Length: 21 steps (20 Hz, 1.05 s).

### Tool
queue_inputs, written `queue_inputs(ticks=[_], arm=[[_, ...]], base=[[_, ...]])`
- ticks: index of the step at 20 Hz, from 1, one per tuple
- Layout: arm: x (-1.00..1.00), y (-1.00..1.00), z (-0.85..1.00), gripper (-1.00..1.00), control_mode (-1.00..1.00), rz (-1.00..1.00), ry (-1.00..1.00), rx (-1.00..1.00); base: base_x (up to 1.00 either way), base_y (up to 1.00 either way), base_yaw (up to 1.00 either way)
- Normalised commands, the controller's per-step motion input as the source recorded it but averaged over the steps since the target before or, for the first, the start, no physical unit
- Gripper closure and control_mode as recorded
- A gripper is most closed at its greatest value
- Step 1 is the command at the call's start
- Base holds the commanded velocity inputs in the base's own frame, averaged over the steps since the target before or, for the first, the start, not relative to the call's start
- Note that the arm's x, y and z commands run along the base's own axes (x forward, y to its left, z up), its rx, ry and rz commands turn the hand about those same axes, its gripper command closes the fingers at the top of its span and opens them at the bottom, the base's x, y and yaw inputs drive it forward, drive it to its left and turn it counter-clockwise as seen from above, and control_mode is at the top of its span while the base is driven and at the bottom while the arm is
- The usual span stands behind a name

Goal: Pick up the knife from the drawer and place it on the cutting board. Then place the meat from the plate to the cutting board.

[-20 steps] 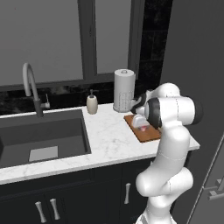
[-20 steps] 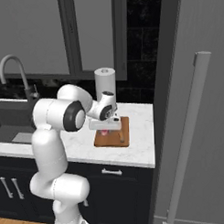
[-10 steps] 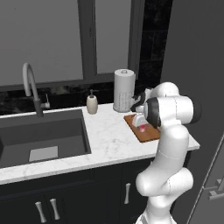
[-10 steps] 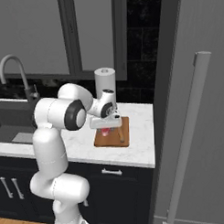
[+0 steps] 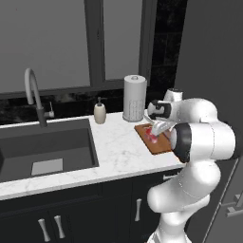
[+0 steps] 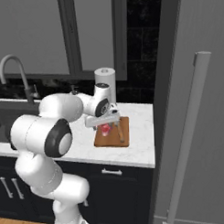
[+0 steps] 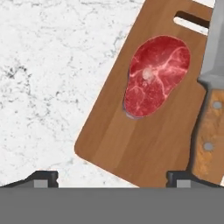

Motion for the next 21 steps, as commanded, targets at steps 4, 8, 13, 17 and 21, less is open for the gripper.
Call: queue_inputs(ticks=[4,8,13,17,21], arm=[[-0.66,0.14,0.79,-1.0,-1.0,0.09,-0.07,0.0],[-0.79,0.31,0.78,-1.0,-1.0,0.03,-0.02,0.03],[-0.82,0.37,0.76,-1.0,-1.0,0.0,0.0,0.08],[-0.82,0.34,0.75,-1.0,-1.0,0.0,-0.01,0.03],[-0.79,0.21,0.66,-1.0,-1.0,-0.02,-0.04,0.0]], base=[[0.0,0.0,0.0],[0.0,0.0,0.0],[0.0,0.0,0.0],[0.0,0.0,0.0],[0.0,0.0,0.0]])
